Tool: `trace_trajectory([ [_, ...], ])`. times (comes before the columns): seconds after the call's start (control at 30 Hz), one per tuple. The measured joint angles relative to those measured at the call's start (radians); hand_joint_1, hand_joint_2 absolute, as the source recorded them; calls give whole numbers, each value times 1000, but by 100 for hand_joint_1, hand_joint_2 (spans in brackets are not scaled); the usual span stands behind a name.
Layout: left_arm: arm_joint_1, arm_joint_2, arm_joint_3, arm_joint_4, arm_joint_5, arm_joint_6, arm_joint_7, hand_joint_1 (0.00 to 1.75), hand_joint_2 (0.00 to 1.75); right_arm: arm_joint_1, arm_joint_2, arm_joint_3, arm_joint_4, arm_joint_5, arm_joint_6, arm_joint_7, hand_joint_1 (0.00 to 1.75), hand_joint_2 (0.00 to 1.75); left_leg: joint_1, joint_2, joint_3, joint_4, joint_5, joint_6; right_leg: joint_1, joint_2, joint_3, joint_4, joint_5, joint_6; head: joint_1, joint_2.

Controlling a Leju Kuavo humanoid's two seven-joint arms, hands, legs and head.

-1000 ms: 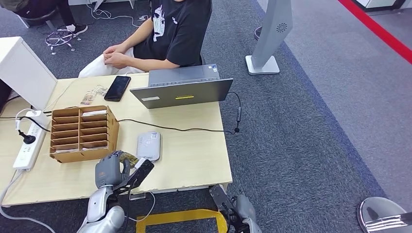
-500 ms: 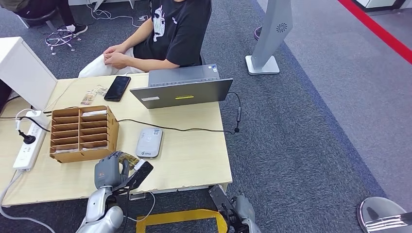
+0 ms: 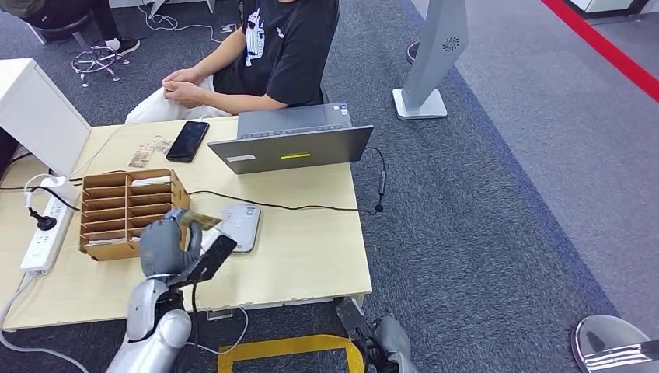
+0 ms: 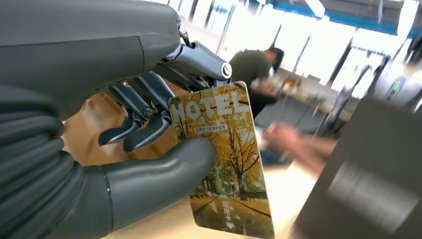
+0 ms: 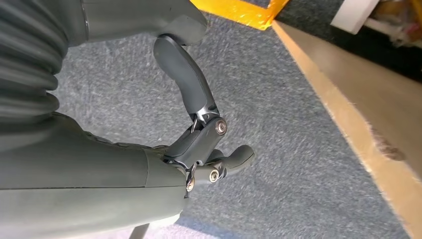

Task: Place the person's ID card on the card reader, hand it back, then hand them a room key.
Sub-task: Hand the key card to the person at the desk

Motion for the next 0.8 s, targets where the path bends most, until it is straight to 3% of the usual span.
trace_trajectory([
  [0.17,-46,76,10,-319,-78,-43,52,175,175,27,-14,-1,-38,40,3,35,0,175,0,0,0,0,0,0,0,0,0,0,0,0,0,0],
  [0.3,-103,137,53,-423,-120,-35,70,175,175,37,-24,-2,-48,55,3,35,0,175,1,0,1,0,0,-1,0,0,0,1,0,0,0,0],
  [0.5,-134,184,104,-446,-154,-12,74,175,175,40,-31,-4,-48,58,2,24,0,175,1,0,1,0,1,-1,0,0,0,1,0,0,0,0],
  [0.6,-154,205,119,-431,-246,2,127,175,175,43,-31,-4,-51,66,-2,24,0,175,0,0,0,0,1,-1,0,0,0,1,0,0,0,0],
  [0.8,-277,282,157,-213,-457,27,266,175,175,43,-30,-8,-51,67,-6,5,0,175,1,1,1,0,1,-1,0,1,0,1,0,-1,0,0],
])
